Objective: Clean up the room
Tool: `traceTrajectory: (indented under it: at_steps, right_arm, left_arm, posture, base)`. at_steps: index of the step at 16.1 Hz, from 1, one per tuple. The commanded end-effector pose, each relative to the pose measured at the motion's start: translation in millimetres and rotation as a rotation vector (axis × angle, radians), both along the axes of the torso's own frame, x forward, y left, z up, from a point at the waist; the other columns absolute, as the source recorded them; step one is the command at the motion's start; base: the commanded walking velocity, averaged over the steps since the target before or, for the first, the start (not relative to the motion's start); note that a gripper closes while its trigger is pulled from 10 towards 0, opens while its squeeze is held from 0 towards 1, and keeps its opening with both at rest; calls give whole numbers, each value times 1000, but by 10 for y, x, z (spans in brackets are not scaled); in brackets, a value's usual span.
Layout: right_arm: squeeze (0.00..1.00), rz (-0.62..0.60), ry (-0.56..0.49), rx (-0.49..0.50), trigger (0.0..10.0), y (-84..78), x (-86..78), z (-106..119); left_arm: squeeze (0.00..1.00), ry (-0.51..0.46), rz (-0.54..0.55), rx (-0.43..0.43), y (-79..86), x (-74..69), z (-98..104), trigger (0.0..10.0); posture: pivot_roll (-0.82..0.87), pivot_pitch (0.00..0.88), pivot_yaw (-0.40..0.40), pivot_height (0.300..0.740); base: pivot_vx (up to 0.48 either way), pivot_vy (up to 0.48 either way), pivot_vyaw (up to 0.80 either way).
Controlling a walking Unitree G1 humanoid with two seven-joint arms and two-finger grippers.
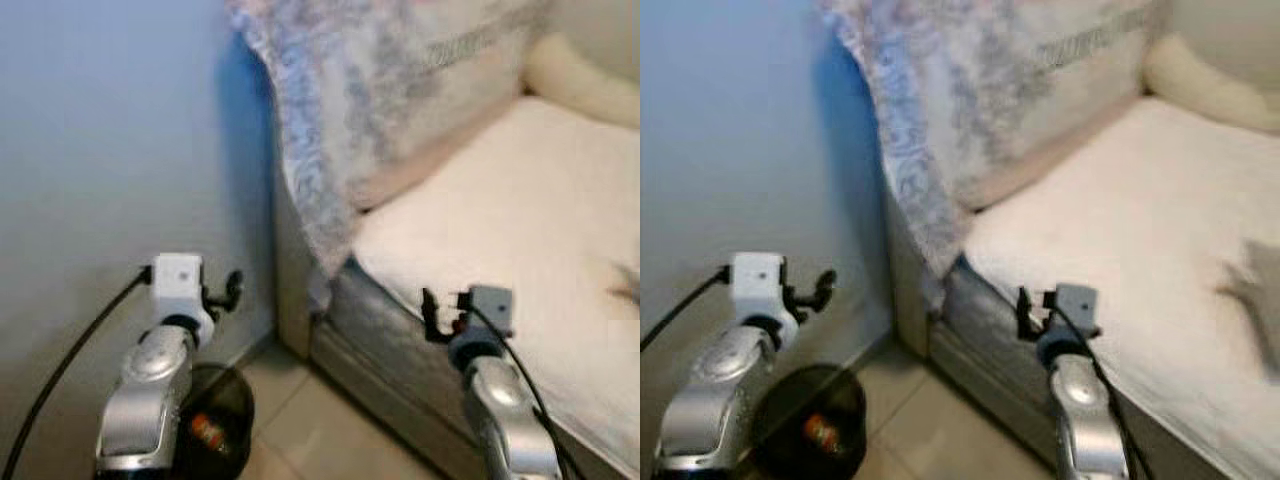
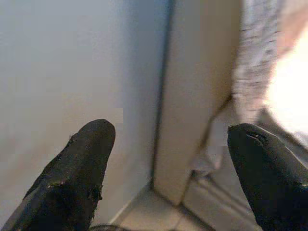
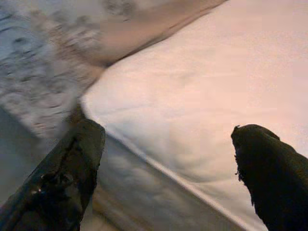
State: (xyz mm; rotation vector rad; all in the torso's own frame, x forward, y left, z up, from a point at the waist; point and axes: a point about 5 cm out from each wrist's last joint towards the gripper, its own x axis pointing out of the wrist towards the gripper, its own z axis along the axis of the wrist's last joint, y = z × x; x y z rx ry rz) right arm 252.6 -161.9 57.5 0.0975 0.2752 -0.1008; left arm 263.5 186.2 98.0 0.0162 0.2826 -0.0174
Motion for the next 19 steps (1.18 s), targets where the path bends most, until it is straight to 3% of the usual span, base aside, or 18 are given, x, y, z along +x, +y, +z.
traceTrajectory:
  at_steps: [1,8,10,11,12,19]
  right_arm:
    - [1000,10,-9,5,10000,45,31,34]
    - [1000,4,-6,0,10000,34,64,47]
    - [1000,4,-5,-1,10000,34,70,50]
    - [1000,4,-5,-2,10000,33,71,51]
    - [1000,4,-4,-1,10000,33,72,50]
    - [976,9,-1,-6,10000,33,94,65]
  left_arm:
    - [0,-5,16,8,44,13,18,10000]
    - [0,-30,45,4,68,56,68,10000]
    - [0,-28,43,0,69,60,68,9176]
    - [0,-28,44,2,68,61,71,9255]
    - [0,-24,38,3,63,60,72,10000]
    - [0,-3,7,15,40,78,57,10000]
  posture:
    - [47,0,-28,740]
    - [42,0,-27,740]
    - [42,0,-27,740]
    - [42,0,-27,740]
    - [43,0,-27,740]
    - [44,0,-29,740]
  base:
    - [0,0,-800]
    - [0,0,-800]
    - [0,0,-800]
    - [0,0,-800]
    - [0,0,-800]
    - [0,0,-796]
